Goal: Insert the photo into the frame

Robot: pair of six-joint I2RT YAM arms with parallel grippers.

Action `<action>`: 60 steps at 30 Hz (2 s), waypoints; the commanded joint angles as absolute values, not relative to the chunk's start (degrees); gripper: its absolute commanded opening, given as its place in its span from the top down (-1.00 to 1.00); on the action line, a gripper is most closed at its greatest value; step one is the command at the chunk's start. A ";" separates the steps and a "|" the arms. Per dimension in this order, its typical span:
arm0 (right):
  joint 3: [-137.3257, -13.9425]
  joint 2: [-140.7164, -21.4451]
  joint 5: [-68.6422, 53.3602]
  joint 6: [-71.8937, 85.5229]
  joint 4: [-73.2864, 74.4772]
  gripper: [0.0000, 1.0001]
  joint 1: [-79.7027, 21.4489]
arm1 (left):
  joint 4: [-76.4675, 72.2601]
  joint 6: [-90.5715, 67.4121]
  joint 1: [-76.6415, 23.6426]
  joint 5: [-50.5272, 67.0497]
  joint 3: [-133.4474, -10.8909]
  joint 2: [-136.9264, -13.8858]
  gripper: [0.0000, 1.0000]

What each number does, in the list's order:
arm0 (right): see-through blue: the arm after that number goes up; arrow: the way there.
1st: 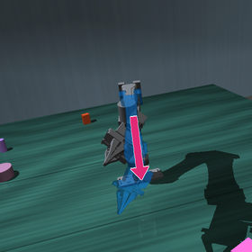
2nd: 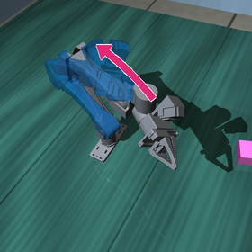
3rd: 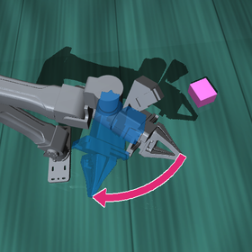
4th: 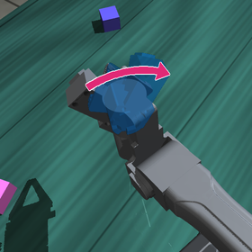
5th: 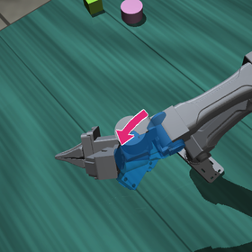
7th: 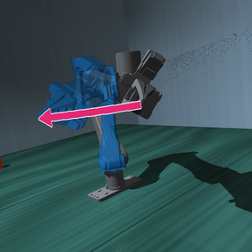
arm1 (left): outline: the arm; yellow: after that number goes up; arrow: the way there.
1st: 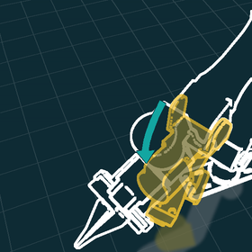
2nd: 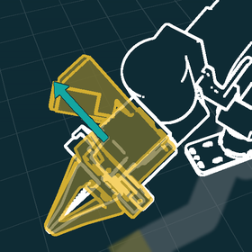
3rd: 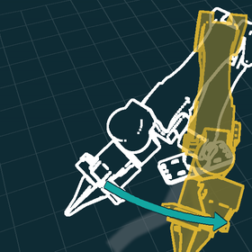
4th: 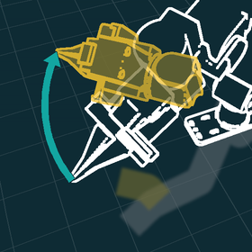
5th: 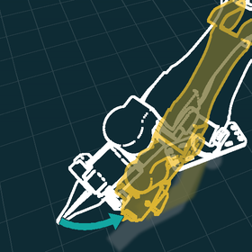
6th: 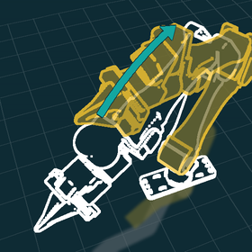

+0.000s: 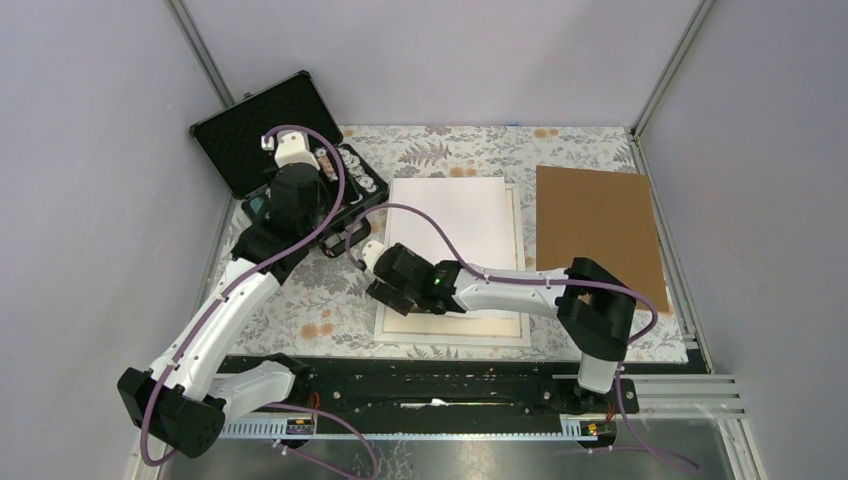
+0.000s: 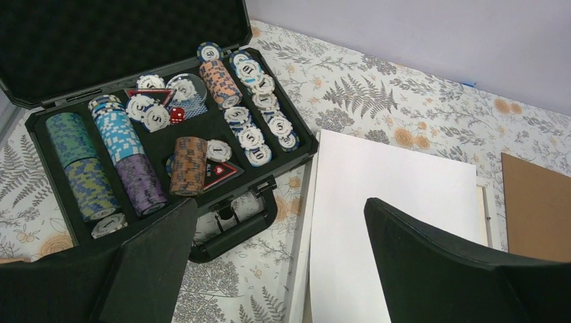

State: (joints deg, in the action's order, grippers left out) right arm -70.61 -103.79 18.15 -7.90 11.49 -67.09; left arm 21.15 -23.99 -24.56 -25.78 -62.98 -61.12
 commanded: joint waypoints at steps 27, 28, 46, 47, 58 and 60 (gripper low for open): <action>-60.67 -94.19 -27.07 36.18 -3.77 -0.67 -7.50 | 17.46 -27.33 -23.65 3.77 -65.35 -80.22 -0.98; -62.65 -96.74 -29.22 36.36 -5.01 -0.64 -6.05 | 18.06 -27.50 -23.64 5.01 -65.76 -81.83 -0.97; -89.26 -121.75 -31.74 29.05 6.07 -0.37 -3.21 | 14.94 -34.45 -21.07 19.15 -64.23 -97.22 -0.97; -89.15 -122.05 -31.92 28.77 5.92 -0.37 -3.26 | 14.78 -34.65 -21.05 19.65 -64.23 -97.73 -0.97; -90.87 -125.87 -29.36 24.90 7.83 -0.35 -5.57 | 14.05 -38.59 -20.33 21.36 -63.34 -103.44 -0.97; -91.57 -126.62 -28.89 24.14 8.68 -0.35 -6.05 | 13.24 -39.50 -20.00 22.17 -62.95 -104.06 -0.97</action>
